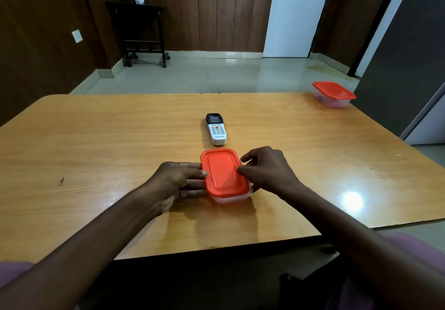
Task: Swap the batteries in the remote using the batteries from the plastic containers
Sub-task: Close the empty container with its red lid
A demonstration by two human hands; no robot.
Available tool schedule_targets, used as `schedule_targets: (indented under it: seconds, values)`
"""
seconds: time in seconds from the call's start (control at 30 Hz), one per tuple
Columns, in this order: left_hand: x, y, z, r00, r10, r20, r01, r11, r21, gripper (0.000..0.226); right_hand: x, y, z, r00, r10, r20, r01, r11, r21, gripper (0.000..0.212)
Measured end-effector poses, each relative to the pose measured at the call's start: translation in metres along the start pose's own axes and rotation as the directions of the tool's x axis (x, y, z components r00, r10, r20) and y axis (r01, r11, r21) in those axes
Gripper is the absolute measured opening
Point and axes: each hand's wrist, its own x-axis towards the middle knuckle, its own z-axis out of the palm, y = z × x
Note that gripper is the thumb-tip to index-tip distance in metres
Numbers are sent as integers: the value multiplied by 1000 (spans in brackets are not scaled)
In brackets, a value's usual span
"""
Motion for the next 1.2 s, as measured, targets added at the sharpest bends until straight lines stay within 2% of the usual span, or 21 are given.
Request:
schedule_targets:
  seconds: [0.13, 0.33, 0.5, 0.6, 0.7, 0.87, 1.07, 1.2]
  values:
    - [-2, 2, -1, 999, -16, 29, 14, 999, 42, 24, -3, 0, 6, 992, -101, -70, 91, 987, -134, 34]
    - [-5, 1, -2, 999, 11, 41, -13, 998, 54, 17, -3, -7, 3, 996, 26, -87, -12, 987, 157, 23]
    - [-5, 0, -1, 999, 10, 39, -11, 1000, 29, 22, -3, -8, 0, 995, 80, -52, -64, 965, 253, 12]
    - [-5, -1, -2, 999, 14, 36, -15, 999, 29, 30, -2, -5, 0, 995, 102, -18, -94, 960, 264, 9]
    - [-5, -2, -3, 1000, 16, 18, -17, 999, 39, 33, 2, -2, 2, 991, 135, 28, -137, 949, 283, 16]
    - [-1, 2, -1, 999, 14, -29, -12, 998, 60, 32, 5, -6, -5, 954, 210, 215, -283, 870, 403, 18]
    - [0, 7, -5, 999, 40, -35, -36, 994, 106, 30, 9, -13, -7, 944, 196, 265, -299, 849, 435, 17]
    - [0, 5, -9, 991, 112, -70, -108, 993, 57, 20, 9, -13, -12, 926, 151, 346, -297, 857, 421, 18]
